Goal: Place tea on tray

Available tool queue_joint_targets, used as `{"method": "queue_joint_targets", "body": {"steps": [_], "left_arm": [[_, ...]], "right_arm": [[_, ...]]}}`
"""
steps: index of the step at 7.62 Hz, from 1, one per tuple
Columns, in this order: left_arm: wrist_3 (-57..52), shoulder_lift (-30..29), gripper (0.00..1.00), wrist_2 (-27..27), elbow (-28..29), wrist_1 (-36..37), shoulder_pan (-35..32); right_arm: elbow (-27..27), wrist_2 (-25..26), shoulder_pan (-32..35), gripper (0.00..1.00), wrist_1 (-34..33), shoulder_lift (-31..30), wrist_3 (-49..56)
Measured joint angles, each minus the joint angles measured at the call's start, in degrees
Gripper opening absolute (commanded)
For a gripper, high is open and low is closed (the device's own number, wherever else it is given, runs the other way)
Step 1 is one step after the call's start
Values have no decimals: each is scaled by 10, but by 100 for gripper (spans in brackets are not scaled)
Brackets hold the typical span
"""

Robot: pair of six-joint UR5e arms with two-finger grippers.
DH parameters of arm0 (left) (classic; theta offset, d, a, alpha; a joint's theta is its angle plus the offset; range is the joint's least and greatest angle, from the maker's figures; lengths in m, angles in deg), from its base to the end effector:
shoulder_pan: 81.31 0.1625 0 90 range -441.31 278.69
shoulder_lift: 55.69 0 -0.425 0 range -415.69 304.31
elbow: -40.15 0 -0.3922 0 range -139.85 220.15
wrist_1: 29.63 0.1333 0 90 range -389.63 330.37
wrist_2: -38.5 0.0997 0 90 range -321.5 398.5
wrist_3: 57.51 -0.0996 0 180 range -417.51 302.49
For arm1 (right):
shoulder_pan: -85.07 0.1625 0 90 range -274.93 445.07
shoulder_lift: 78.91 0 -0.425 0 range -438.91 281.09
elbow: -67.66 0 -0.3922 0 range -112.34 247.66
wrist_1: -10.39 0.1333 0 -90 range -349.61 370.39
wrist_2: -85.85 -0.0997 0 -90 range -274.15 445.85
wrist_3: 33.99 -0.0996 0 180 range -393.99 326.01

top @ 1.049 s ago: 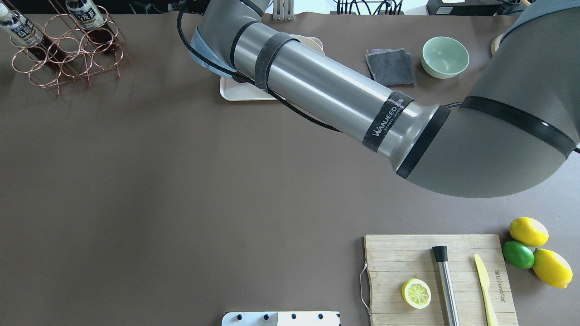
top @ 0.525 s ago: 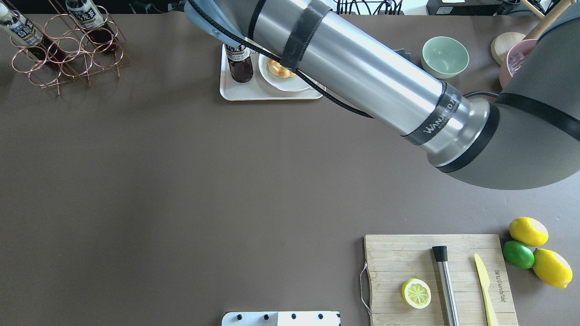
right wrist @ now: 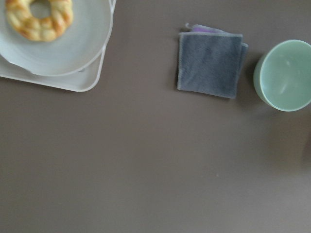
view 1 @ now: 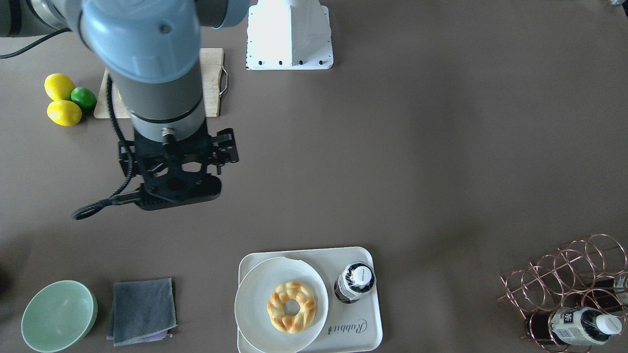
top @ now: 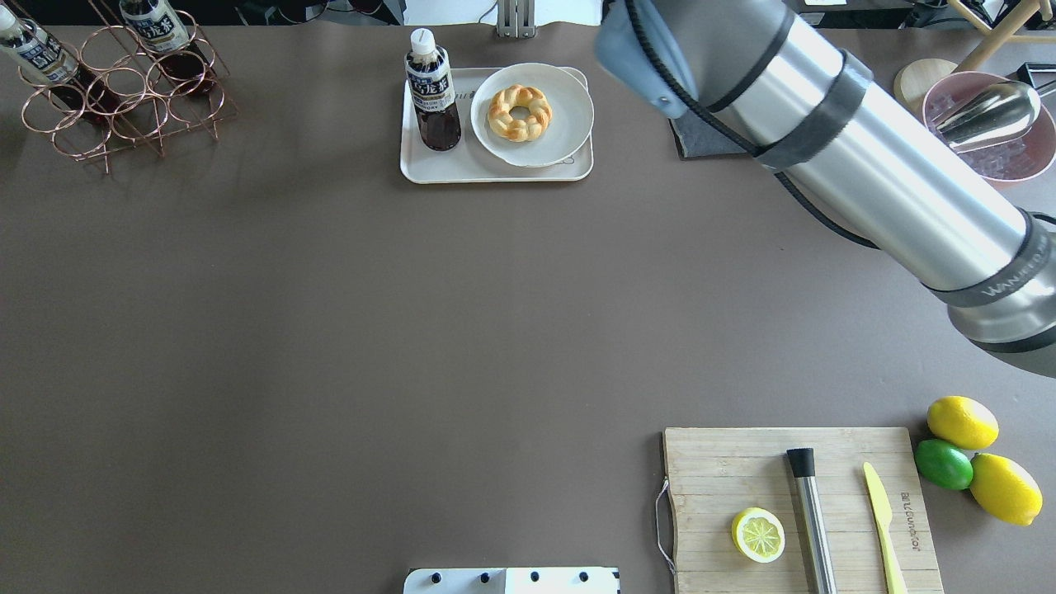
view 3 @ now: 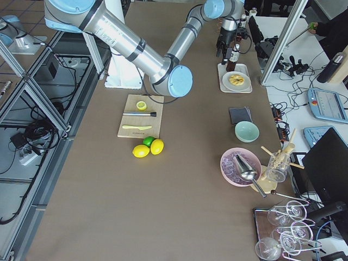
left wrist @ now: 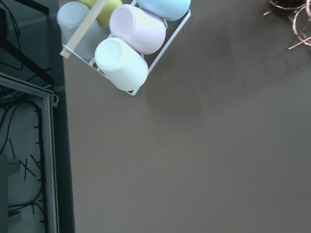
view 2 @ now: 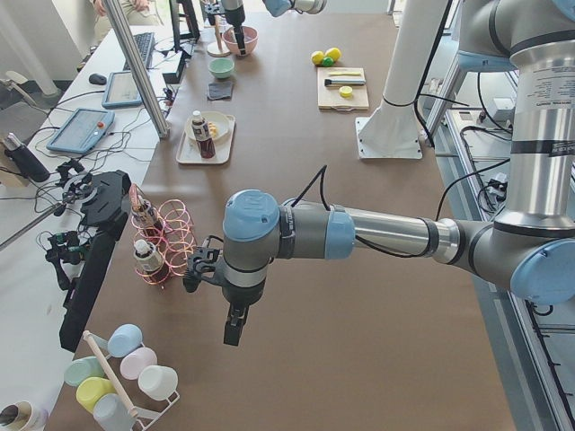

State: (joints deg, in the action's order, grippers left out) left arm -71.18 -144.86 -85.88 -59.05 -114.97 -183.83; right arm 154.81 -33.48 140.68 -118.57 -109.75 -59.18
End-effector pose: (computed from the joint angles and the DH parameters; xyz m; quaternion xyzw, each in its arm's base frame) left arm -0.1807 -0.4584 0.6059 0.0970 0.2807 0.0191 0.9547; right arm -0.3276 -0.6283 0.1072 0.0023 -0.2897 -0.1148 0.9502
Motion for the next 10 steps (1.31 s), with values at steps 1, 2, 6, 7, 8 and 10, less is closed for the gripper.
{"method": "queue_joint_targets", "body": {"steps": [1,2,6,7,8,10], "left_arm": [[0,3,98,9,10,-16,-7],[-1,13,98,7,14,-25,-9],[1,12,98,-3,51,-41,-9],[2,6,98,-7,58,-41,-9],[2,3,98,-24,64,-40,-8],[3,2,98,-56,74,-40,-8]], "right_arm": [[56,1,35,99,-32,-81,70],[102,0,74,99,-29,-168,122],[139,-17,202,100,118,-426,264],[131,-18,221,100,127,-450,279],[117,-21,243,100,130,-466,291],[98,-35,293,100,149,-507,311]]}}
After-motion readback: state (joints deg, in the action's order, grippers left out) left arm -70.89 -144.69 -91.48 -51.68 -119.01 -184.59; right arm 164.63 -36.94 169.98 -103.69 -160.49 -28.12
